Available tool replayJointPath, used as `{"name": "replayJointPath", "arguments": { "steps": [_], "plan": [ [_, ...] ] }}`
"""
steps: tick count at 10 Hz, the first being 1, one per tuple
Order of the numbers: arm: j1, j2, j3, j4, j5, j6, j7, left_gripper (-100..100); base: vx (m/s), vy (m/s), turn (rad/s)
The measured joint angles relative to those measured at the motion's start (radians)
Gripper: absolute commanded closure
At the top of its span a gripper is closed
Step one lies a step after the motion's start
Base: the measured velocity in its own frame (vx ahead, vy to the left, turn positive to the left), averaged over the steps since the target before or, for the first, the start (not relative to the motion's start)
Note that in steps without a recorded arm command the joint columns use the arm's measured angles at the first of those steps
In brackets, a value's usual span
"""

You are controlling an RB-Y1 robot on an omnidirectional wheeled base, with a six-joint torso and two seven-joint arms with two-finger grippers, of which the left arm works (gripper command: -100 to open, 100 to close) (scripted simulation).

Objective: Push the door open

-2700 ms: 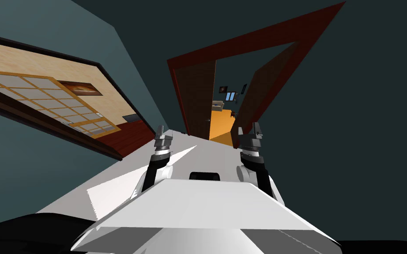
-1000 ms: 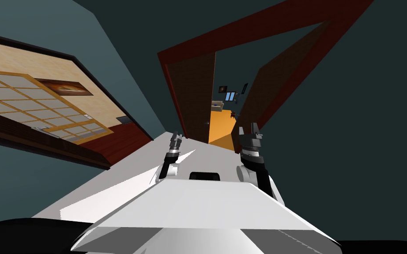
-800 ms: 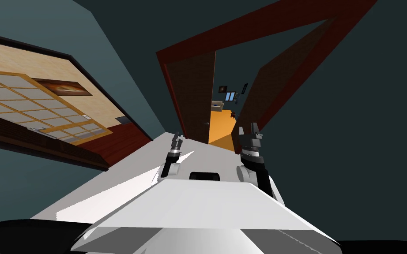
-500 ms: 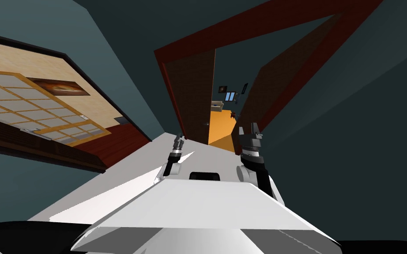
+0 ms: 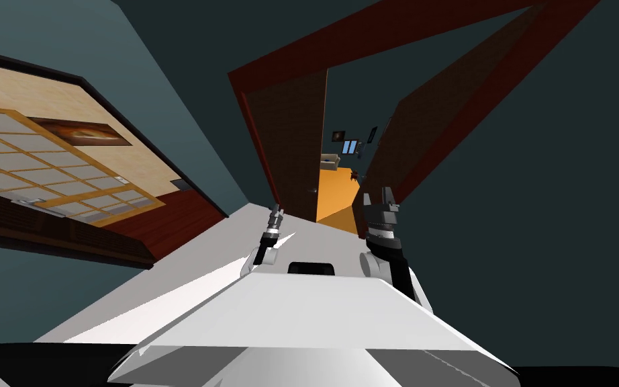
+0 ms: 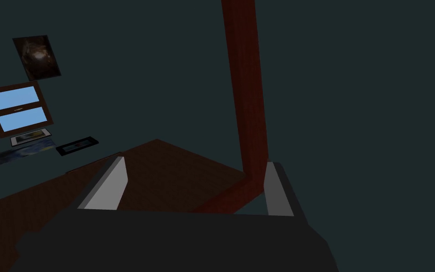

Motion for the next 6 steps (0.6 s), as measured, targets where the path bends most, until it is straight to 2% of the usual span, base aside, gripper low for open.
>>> {"name": "replayJointPath", "arguments": {
  "steps": [2, 3, 6],
  "plan": [
    [-0.024, 0.003, -0.007, 0.052, 0.001, -0.009, 0.000, -100, 0.099, -0.020, -0.007],
    [-0.040, -0.003, -0.012, 0.087, -0.001, -0.017, -0.004, -100, 0.104, -0.016, -0.012],
    [-0.076, 0.004, -0.019, 0.184, 0.002, -0.045, -0.002, -100, 0.094, -0.017, -0.008]
  ]
}}
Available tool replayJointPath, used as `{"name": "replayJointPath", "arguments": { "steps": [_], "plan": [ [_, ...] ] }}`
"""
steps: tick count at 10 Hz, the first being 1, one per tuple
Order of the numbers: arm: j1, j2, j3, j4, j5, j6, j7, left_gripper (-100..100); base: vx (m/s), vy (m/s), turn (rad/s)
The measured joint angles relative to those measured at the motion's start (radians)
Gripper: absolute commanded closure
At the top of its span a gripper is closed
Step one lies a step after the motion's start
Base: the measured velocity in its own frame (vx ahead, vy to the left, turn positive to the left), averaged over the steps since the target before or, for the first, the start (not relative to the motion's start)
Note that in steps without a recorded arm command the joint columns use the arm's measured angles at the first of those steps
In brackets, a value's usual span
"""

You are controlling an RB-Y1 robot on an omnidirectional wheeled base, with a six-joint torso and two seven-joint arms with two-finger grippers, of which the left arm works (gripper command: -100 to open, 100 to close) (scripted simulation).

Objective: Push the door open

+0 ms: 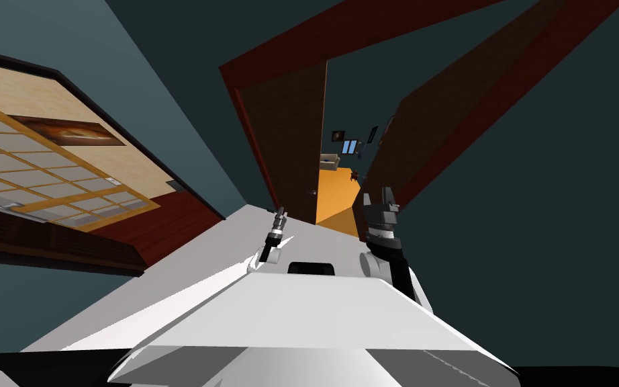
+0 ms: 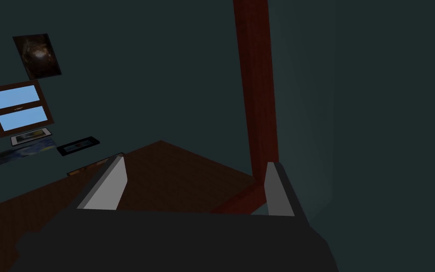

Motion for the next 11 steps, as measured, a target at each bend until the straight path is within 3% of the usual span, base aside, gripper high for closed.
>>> {"name": "replayJointPath", "arguments": {
  "steps": [4, 11],
  "plan": [
    [-0.040, 0.002, -0.016, 0.096, 0.001, -0.015, 0.000, -100, 0.101, -0.025, -0.007],
    [-0.124, -0.002, -0.037, 0.303, 0.004, -0.066, 0.000, -100, 0.099, -0.013, -0.007]
  ]
}}
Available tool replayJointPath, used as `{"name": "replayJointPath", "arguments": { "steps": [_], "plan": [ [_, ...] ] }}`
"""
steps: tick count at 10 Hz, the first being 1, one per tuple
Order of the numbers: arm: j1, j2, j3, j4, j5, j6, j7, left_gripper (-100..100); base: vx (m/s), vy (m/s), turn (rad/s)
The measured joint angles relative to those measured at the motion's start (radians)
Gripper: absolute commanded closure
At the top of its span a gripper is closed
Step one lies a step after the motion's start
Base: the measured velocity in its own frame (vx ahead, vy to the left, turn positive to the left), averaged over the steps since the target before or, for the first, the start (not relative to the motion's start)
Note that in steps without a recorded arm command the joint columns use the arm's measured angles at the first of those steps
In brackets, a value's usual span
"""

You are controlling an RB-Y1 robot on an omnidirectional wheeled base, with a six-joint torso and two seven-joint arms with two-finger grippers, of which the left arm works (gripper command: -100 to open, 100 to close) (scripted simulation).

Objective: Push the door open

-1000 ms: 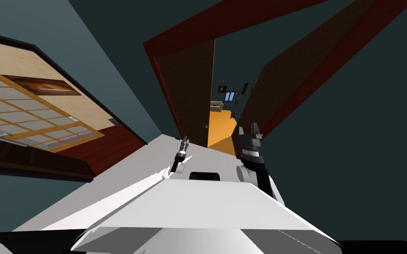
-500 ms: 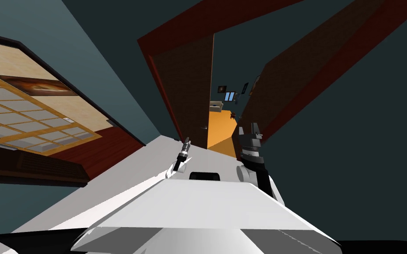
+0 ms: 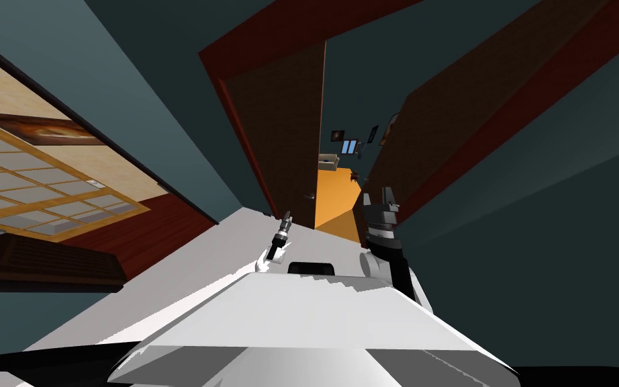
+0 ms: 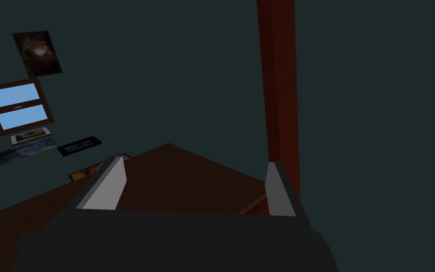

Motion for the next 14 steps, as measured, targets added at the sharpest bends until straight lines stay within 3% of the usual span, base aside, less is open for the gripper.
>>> {"name": "replayJointPath", "arguments": {
  "steps": [7, 11, 14],
  "plan": [
    [-0.063, -0.009, -0.019, 0.150, 0.002, -0.030, 0.000, -100, 0.085, -0.014, -0.006],
    [-0.110, -0.017, -0.028, 0.259, 0.004, -0.058, -0.001, -100, 0.101, -0.015, -0.006],
    [-0.127, -0.020, -0.038, 0.311, 0.004, -0.071, 0.003, -100, 0.086, -0.016, -0.005]
  ]
}}
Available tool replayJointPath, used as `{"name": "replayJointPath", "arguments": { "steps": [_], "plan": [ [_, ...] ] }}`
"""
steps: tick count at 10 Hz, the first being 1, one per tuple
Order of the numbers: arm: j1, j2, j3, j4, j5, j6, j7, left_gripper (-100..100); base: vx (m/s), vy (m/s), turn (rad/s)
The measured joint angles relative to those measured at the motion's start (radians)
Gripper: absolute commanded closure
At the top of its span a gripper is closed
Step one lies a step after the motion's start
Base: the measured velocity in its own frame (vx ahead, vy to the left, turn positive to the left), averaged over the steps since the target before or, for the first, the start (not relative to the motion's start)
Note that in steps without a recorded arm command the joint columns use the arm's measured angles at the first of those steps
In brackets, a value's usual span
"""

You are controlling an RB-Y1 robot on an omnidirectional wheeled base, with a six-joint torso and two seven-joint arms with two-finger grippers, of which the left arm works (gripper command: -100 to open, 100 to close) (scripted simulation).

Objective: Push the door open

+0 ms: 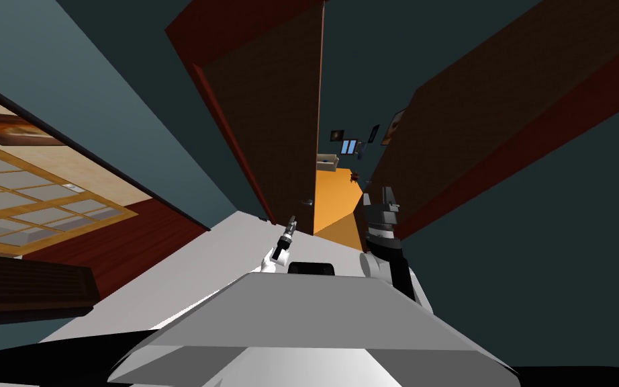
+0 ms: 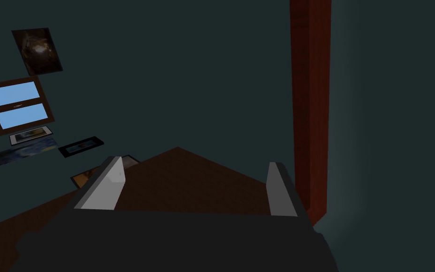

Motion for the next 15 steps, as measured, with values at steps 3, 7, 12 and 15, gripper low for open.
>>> {"name": "replayJointPath", "arguments": {
  "steps": [3, 7, 12, 15],
  "plan": [
    [-0.029, -0.010, -0.006, 0.066, 0.001, -0.015, -0.002, -100, 0.087, 0.003, -0.005],
    [-0.056, -0.019, -0.015, 0.135, 0.002, -0.031, -0.002, -100, 0.092, -0.015, -0.004],
    [-0.087, -0.033, -0.024, 0.209, 0.002, -0.047, -0.002, -100, 0.083, -0.004, -0.004],
    [-0.096, -0.030, -0.023, 0.233, 0.004, -0.055, -0.004, -100, 0.122, -0.026, -0.022]
  ]
}}
